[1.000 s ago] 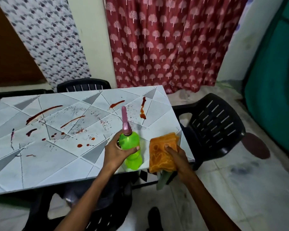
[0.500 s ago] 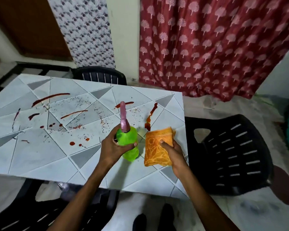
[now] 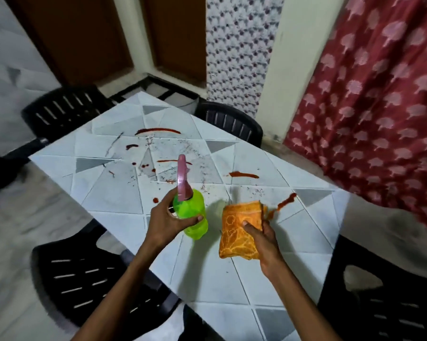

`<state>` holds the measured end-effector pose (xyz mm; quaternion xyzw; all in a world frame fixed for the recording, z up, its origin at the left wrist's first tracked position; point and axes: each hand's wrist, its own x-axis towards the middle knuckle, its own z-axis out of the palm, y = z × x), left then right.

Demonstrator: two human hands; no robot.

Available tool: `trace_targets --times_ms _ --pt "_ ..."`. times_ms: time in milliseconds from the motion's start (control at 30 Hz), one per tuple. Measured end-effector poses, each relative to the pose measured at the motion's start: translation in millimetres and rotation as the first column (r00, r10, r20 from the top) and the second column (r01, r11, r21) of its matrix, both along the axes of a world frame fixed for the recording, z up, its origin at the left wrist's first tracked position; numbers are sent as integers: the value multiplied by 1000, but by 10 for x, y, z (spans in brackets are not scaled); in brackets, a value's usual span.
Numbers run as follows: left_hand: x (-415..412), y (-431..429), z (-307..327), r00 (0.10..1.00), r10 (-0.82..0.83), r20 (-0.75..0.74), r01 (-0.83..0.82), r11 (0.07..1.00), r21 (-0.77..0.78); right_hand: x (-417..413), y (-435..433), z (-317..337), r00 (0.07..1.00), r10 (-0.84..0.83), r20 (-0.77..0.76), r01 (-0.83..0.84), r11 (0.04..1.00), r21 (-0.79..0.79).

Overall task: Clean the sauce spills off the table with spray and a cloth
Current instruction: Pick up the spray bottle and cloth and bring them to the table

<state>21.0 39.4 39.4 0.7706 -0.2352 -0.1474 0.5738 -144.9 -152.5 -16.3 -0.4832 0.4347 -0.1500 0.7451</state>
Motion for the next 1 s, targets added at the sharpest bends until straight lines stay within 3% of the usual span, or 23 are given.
trace_targets --times_ms 300,600,1000 --pt "1318 288 -48 982 181 53 -182 983 24 1344 164 147 990 137 26 -138 990 11" --pt "2557 652 -183 940 335 68 -338 940 43 2244 446 -15 976 201 -82 -203 979 -17" --pt "2782 745 -493 901 434 -1 -433 901 34 2599 459 -69 969 225 -104 -230 973 -36"
